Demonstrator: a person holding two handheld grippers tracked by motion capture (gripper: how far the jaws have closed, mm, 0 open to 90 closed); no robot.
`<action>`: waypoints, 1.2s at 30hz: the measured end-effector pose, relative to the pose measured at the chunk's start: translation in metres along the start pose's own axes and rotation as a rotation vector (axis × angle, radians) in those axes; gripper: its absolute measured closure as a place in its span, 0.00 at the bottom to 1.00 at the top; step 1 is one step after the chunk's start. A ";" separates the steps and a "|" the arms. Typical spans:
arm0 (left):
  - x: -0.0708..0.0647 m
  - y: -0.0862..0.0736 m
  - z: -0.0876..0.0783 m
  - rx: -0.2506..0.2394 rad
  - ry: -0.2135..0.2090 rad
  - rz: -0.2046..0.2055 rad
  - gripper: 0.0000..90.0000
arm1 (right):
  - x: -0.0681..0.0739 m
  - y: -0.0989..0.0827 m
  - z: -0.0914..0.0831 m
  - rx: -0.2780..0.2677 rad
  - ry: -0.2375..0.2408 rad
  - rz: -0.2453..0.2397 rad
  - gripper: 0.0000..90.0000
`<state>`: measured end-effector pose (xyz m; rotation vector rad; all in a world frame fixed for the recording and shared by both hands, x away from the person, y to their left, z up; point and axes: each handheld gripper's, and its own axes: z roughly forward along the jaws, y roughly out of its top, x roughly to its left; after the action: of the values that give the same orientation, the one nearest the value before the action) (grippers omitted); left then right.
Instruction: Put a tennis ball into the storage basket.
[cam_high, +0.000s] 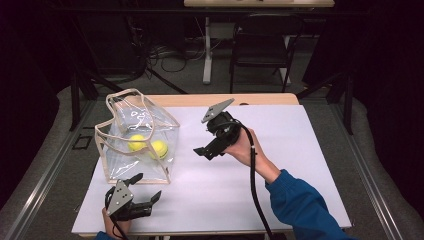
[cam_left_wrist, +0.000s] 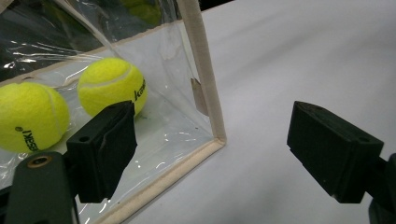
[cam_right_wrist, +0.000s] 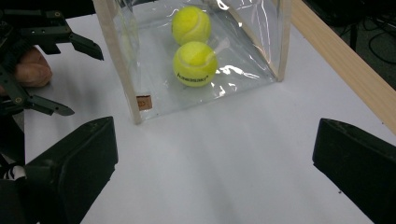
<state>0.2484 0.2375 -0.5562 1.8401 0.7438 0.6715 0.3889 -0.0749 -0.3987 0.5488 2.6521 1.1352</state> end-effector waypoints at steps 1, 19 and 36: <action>0.000 0.000 0.000 0.000 0.003 0.002 0.18 | -0.001 -0.003 -0.001 -0.001 -0.002 0.000 0.00; 0.000 0.000 0.001 0.006 0.003 0.001 0.18 | -0.010 -0.047 -0.023 -0.003 -0.042 0.044 0.00; 0.000 0.000 0.000 0.003 0.005 0.002 0.18 | -0.012 -0.091 -0.033 -0.010 -0.071 0.083 0.00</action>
<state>0.2483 0.2371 -0.5562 1.8422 0.7466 0.6772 0.3655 -0.1590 -0.4423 0.6899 2.5838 1.1294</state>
